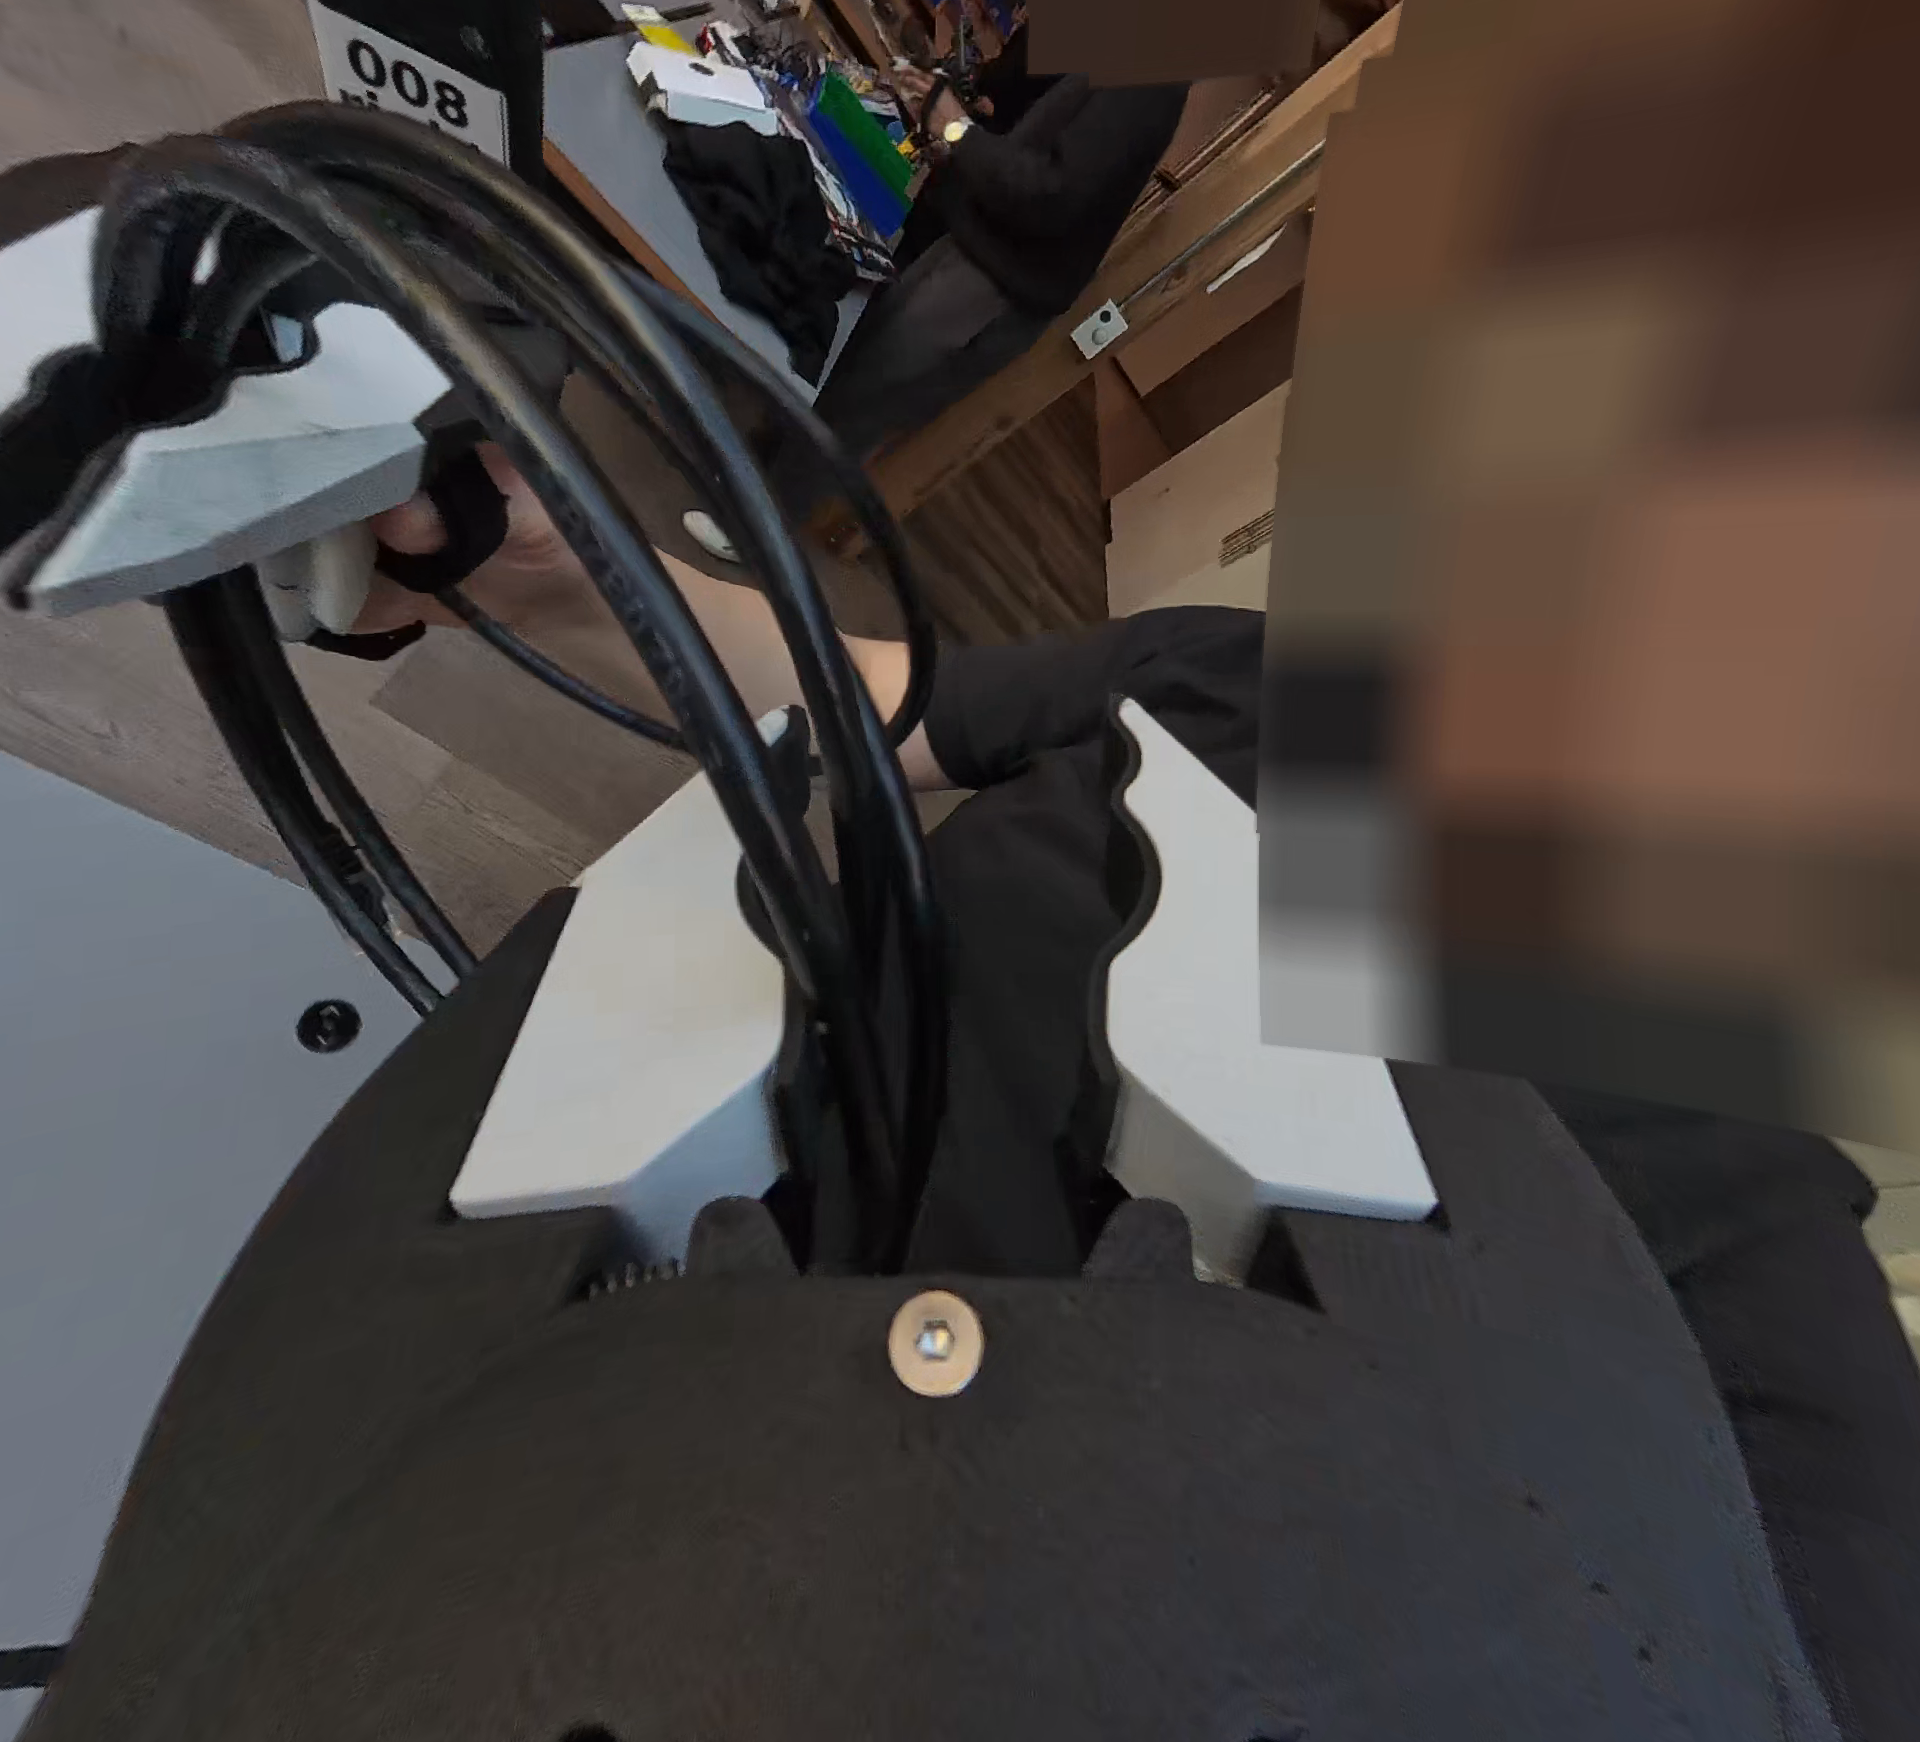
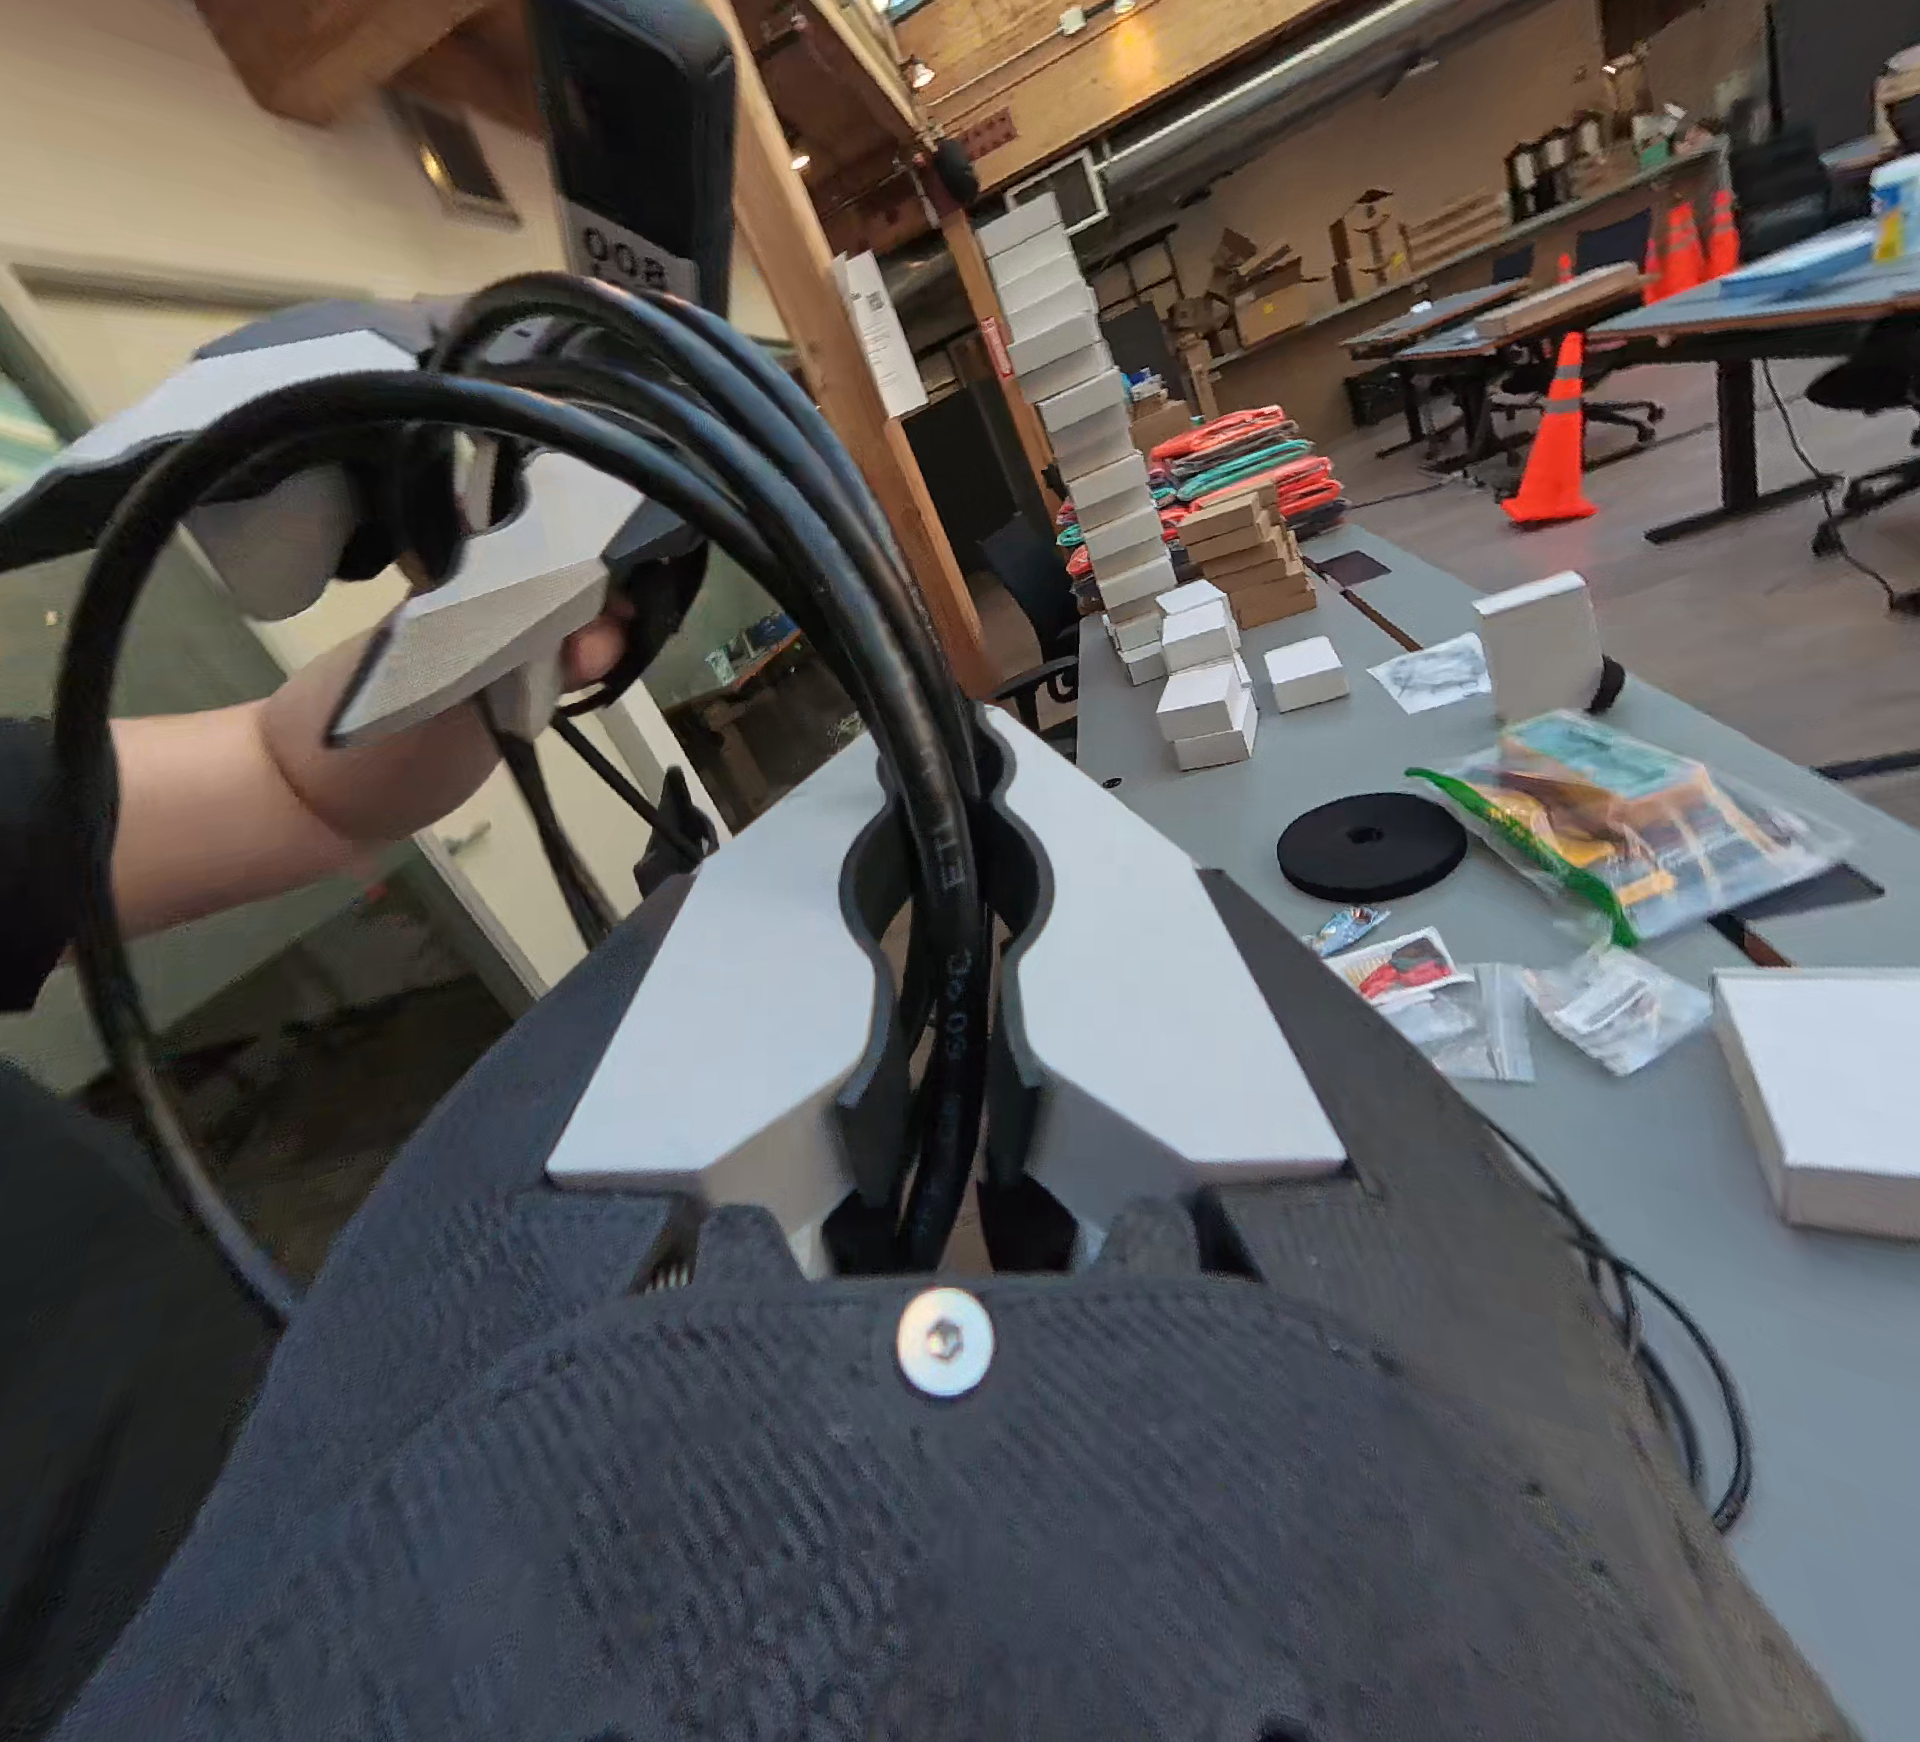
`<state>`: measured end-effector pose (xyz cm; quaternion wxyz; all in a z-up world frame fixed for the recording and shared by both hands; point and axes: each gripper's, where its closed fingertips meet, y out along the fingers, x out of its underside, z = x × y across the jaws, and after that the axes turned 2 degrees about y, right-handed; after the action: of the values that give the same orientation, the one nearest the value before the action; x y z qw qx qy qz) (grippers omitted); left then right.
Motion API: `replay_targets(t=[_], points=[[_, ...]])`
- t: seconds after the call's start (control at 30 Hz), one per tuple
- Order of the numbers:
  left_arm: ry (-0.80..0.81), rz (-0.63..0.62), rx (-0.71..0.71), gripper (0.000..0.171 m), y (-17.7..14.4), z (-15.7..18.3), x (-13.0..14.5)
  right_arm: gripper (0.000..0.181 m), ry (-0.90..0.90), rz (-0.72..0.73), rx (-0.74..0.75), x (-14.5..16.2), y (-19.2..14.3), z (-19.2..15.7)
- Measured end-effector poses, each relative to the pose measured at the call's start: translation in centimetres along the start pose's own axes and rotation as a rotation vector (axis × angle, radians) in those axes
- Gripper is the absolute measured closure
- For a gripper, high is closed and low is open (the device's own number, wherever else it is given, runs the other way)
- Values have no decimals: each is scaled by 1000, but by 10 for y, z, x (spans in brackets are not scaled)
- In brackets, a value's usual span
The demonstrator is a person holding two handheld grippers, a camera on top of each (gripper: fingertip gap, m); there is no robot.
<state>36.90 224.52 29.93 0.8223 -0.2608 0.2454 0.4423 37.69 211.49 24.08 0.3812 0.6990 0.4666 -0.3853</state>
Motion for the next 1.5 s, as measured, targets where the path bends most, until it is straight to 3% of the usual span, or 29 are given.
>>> replay_targets(t=[0.03,0.13,0.33,0.43,0.5,0.6,0.73,0.8,0.9,1.0,1.13,1.23,1.37,1.5], points=[[55,8,3,110,-3,5,3,178,-66,-24,-28,-5,1,-9],[191,-7,-33,103,-12,17,10,178,-309,-78,-32,-27,2,-29],[464,-145,-395,98,-15,26,19,178,-908,-174,166,-96,7,-60],[686,-199,-500,93,-3,52,22,177,-1168,-135,174,-134,11,-101],[894,-230,-610,94,-1,63,18,178,-1244,-101,136,-154,13,-129],[1159,-228,-642,98,1,79,5,178,-1303,-47,91,-182,19,-161],[1146,-287,-510,80,7,83,-4,177,-1404,20,36,-212,20,-205],[1220,-298,-465,83,7,88,-10,177,-1428,20,7,-225,19,-224],[1369,-327,-381,85,14,114,-12,177,-1391,15,-96,-240,14,-254],[1569,-398,-396,81,24,140,-21,178,-1301,21,-226,-249,12,-281],[1635,-445,-322,78,46,173,-30,177,-1233,26,-282,-248,20,-289],[1667,-513,-307,79,60,165,-25,177,-1170,54,-329,-243,22,-292],[1715,-489,-317,76,75,158,-22,177,-1079,107,-377,-245,19,-299],[1631,-484,-316,67,79,148,-20,177,-1085,114,-246,-260,24,-287]])
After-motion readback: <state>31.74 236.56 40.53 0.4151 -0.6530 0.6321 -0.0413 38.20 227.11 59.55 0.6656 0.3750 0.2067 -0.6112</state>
